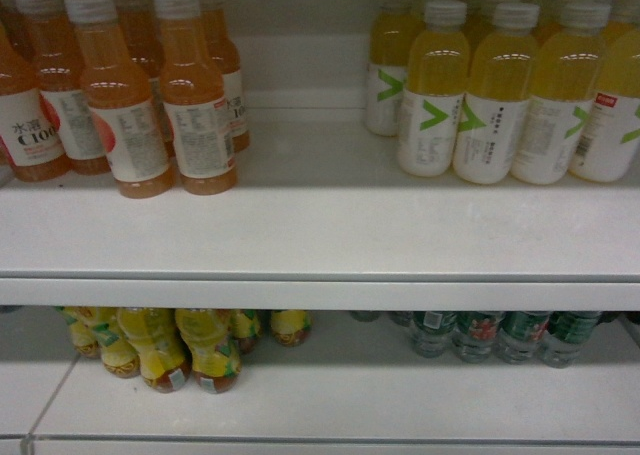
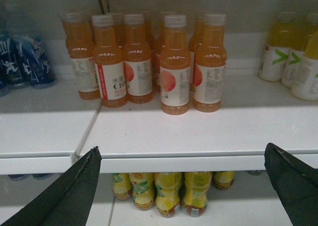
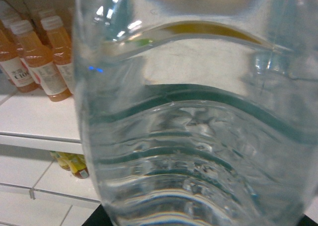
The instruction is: Move water from second to third shelf
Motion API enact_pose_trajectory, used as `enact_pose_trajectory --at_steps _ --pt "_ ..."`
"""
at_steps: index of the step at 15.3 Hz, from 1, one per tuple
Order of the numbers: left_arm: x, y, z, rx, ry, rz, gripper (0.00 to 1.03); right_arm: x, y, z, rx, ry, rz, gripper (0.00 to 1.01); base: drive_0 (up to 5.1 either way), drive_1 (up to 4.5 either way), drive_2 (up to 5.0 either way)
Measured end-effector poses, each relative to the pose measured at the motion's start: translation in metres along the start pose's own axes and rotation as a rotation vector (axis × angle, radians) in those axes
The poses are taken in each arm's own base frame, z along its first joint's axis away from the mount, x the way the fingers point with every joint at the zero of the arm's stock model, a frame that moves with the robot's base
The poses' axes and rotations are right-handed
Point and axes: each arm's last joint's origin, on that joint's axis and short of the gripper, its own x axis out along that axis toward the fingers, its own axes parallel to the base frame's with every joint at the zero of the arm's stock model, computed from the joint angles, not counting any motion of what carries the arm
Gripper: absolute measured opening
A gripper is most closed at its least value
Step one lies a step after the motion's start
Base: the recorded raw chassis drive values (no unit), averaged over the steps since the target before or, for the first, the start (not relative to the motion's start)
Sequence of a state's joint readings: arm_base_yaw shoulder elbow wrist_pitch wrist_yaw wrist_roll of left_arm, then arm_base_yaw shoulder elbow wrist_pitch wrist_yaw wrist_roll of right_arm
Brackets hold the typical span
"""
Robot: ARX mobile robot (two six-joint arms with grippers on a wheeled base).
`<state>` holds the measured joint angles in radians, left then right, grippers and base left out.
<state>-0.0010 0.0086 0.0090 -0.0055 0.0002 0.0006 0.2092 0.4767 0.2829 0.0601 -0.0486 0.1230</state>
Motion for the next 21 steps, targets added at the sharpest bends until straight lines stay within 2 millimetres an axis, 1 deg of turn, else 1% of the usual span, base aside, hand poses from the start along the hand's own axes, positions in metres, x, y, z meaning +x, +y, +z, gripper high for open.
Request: enact_pose_trajectory --at_steps 21 --pt "0.0000 0.0000 0.0003 0.000 -0.003 0.001 0.98 0.0000 0.0000 -0.0003 0.000 0.003 0.000 0.40 -5.0 2.45 2.5"
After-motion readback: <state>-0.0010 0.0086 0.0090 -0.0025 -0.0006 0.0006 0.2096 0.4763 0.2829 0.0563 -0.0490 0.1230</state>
